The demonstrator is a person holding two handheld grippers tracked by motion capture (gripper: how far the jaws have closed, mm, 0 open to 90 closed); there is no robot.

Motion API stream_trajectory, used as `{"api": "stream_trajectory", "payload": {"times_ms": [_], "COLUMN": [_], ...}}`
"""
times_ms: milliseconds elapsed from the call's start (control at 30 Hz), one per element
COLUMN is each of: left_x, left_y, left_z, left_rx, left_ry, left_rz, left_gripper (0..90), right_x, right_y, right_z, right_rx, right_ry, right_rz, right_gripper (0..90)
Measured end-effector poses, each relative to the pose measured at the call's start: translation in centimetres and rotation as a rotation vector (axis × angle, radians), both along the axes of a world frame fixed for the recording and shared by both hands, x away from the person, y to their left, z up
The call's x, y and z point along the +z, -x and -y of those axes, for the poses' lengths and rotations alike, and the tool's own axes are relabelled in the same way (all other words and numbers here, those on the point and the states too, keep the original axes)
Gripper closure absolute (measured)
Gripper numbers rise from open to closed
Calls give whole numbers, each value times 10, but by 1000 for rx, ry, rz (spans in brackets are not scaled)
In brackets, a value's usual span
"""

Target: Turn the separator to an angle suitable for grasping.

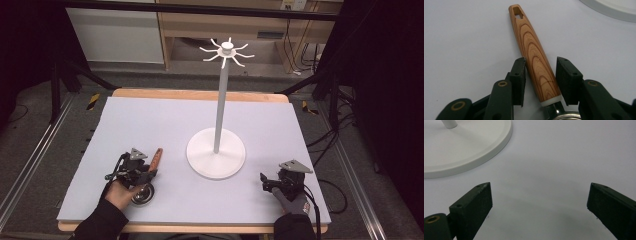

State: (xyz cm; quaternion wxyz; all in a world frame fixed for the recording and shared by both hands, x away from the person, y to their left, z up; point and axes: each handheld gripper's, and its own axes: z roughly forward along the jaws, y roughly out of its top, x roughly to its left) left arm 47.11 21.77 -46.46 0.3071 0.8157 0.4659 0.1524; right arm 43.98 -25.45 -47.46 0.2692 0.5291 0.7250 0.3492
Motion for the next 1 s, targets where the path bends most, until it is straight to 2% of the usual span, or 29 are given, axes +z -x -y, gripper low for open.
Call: {"api": "stream_trajectory", "payload": {"times_ms": [200, 433, 600, 867, 1000], "left_x": [-2, -1, 0, 2, 1], "left_y": [-1, -2, -2, -1, 0], "left_z": [1, 4, 4, 2, 0], "left_rx": [5, 14, 14, -17, -26], "left_ry": [4, -12, -39, -48, -50], "left_rz": [-11, -28, -30, -49, -46], "left_gripper": [587, 591, 685, 686, 685], "right_x": [0, -1, 0, 0, 0], "right_y": [0, 0, 0, 0, 0], "right_z": [0, 0, 0, 0, 0], "right_rx": [5, 5, 5, 5, 4], "right_ry": [1, 0, 1, 2, 1], "right_rz": [-1, -5, -4, -4, -5], "right_gripper": [65, 65, 64, 64, 64]}}
